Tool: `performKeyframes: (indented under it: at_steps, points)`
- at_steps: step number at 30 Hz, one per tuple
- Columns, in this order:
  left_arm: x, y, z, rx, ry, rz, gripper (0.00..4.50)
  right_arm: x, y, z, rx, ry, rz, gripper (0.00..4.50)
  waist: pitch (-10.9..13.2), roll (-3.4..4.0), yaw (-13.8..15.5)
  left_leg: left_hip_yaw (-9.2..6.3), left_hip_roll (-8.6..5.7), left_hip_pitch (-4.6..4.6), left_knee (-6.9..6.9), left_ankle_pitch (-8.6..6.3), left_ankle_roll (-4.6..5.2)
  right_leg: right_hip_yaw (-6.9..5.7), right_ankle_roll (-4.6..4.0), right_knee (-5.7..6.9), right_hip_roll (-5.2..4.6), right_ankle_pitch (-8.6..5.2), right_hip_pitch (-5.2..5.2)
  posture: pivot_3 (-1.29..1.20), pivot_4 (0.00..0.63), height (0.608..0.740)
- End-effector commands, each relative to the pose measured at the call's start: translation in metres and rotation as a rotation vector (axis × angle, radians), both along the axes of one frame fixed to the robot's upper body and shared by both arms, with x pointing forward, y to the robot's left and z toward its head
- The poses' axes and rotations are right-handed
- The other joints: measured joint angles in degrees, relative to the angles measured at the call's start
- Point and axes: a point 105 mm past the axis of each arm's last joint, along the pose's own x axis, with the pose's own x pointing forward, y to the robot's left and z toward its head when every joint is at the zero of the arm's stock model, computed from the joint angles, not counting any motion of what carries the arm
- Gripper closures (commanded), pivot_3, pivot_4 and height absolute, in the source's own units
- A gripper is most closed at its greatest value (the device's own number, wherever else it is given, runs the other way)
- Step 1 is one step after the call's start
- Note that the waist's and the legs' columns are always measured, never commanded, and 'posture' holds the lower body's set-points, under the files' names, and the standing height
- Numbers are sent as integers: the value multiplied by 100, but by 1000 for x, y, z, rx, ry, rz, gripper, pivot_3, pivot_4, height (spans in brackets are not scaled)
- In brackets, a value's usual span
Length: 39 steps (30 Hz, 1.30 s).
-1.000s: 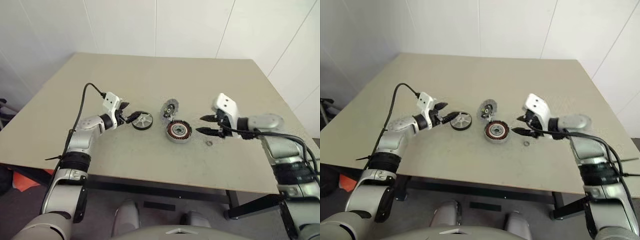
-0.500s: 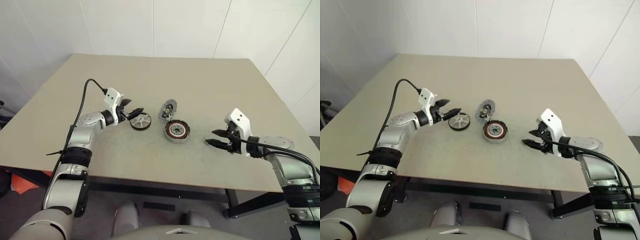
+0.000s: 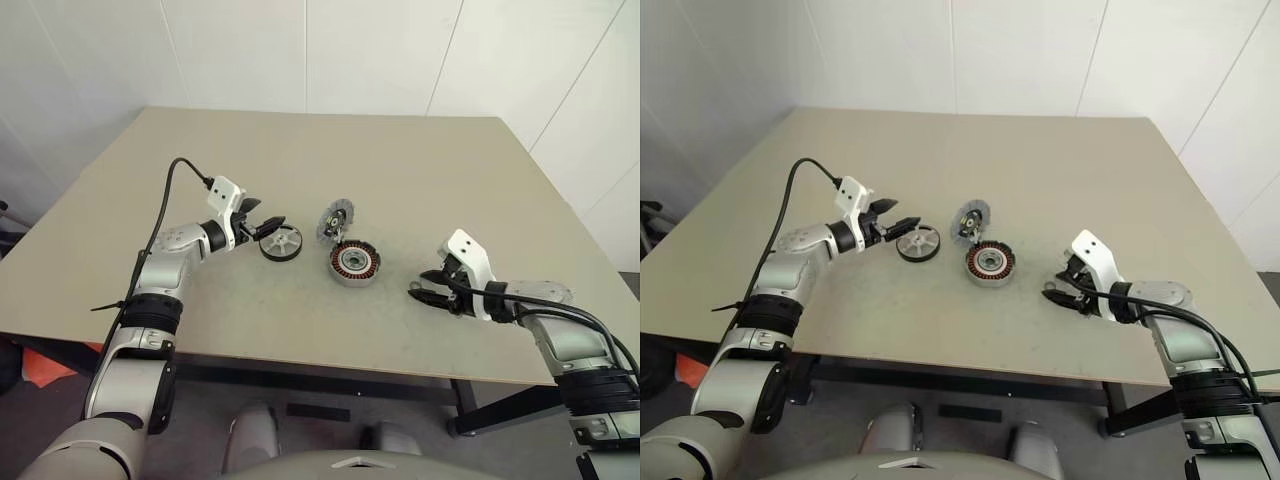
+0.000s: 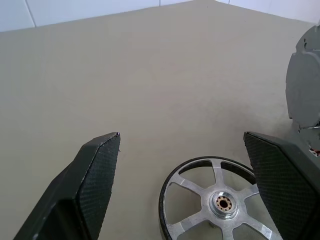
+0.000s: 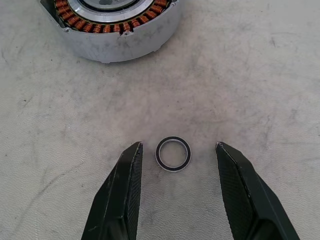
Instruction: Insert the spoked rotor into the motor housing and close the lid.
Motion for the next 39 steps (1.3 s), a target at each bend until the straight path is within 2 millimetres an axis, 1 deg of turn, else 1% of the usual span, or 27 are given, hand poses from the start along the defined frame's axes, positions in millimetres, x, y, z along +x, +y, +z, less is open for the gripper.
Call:
performKeyframes:
  at_steps: [1,2,5,6,8,14,18,19,23,25,28,29,30,35,37,39]
  points:
    - [2,3,14,2,-54,4,319,-4,-1,-10,7,44,-8,2486,-1,-2,0,0,0,0,0,0,0,0,0,0,0,0,1,0,0,740]
    - [2,3,14,1,-54,4,319,-7,-3,-17,-13,60,-4,2729,-3,-4,0,0,0,1,0,0,0,0,0,0,-1,0,3,0,0,740]
    - [1,2,14,1,-52,-3,319,-9,-8,-28,-49,80,-11,3771,-9,-12,-3,-4,2,11,-2,0,0,-1,2,-11,0,-1,19,0,0,740]
    - [0,0,13,0,-48,-13,319,-8,-10,-29,-56,76,-15,3890,-12,-15,-6,-4,2,16,-4,0,0,-2,6,-17,0,-4,26,0,0,740]
    - [-1,-2,12,-1,-42,-26,319,-6,-12,-29,-72,64,-23,3890,-19,-25,-11,-5,2,26,-7,-1,0,-2,29,-28,0,-17,39,0,0,740]
    - [-2,-4,10,1,-31,-40,319,-3,-12,-26,-68,47,-27,3891,-28,-39,-16,-5,0,66,-23,-2,0,-5,40,-67,0,-24,85,0,0,740]
    - [-6,-5,10,4,-23,-73,319,6,-12,-14,-95,-28,-27,3891,-27,-39,-15,-4,-4,104,-43,-2,0,-5,45,-76,0,-27,112,0,0,740]
    - [-7,-4,9,10,-19,-77,319,8,-9,-8,-97,-49,-15,3891,-27,-39,-16,-4,-4,107,-47,-2,0,-5,46,-76,0,-27,111,0,0,740]
    - [-13,-3,6,25,-2,-120,319,19,12,19,-85,-136,46,3891,-23,-32,-38,-3,-5,108,-57,-2,0,-4,47,-75,1,-28,99,0,0,740]
    - [-17,-4,5,31,6,-141,319,21,24,29,-71,-164,77,3891,-21,-29,-46,-2,-4,103,-60,-1,-1,-3,46,-74,2,-28,80,0,0,740]
    - [-23,-1,3,51,20,-172,319,25,50,48,-61,-230,148,3891,-20,-26,-47,0,-1,78,-62,1,-5,0,44,-67,3,-26,50,0,0,740]
    - [-24,0,2,57,22,-176,319,25,56,51,-58,-242,164,3891,-20,-26,-47,1,0,70,-63,3,-8,-1,34,-63,4,-20,44,0,0,740]
    - [-24,1,2,62,24,-177,319,25,61,55,-56,-252,178,3891,-20,-26,-36,2,1,65,-64,3,-8,-1,6,-60,5,-3,40,0,0,740]
    - [-31,2,0,74,37,-211,319,27,79,67,-42,-285,225,3891,-20,-24,4,1,-1,24,-69,-7,-16,-7,-1,-69,4,0,14,0,0,740]
    - [-34,1,-2,79,41,-222,319,26,88,66,-22,-277,246,3891,-20,-24,1,1,-2,-1,-65,-7,-16,-8,-1,-69,3,0,-6,0,0,740]
    - [-36,0,-3,81,44,-230,319,28,96,61,-17,-267,259,3891,-19,-23,-11,1,-1,-2,-64,-7,-17,-9,-1,-67,3,0,-8,0,0,740]
